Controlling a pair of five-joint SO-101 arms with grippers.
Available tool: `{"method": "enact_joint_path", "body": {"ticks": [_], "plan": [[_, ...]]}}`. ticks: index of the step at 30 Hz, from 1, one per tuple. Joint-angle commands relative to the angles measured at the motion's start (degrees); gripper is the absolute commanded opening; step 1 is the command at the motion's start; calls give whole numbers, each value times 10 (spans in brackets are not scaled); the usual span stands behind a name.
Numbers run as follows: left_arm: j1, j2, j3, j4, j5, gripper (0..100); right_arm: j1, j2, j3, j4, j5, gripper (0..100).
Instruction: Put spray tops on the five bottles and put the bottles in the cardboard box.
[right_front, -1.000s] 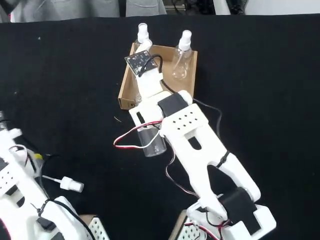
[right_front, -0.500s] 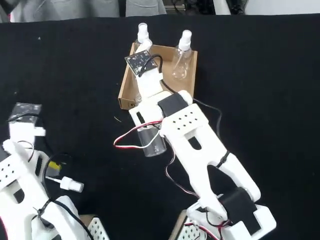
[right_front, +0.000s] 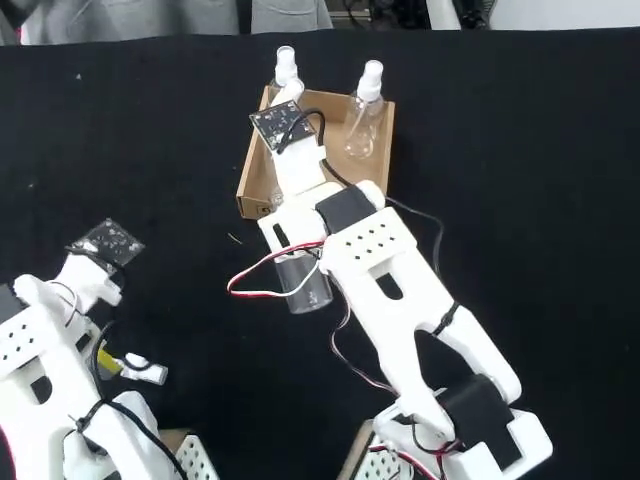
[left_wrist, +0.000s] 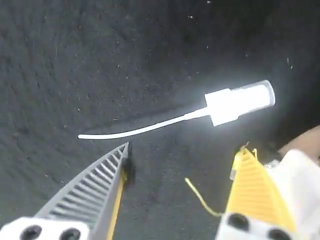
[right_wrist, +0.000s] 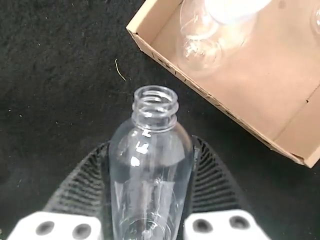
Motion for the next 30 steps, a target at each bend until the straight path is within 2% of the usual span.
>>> {"method": "enact_joint_path", "body": {"ticks": [1, 8, 18, 30], "plan": [[21, 2, -7, 5, -23, 309, 16, -36, -5, -14, 1, 24], [93, -4, 62, 4, -20, 306, 16, -36, -5, -14, 1, 24], [162, -4, 130, 0, -20, 306, 16, -36, -5, -14, 1, 24], [174, -4, 138, -1, -19, 306, 16, -38, -5, -14, 1, 24]]}}
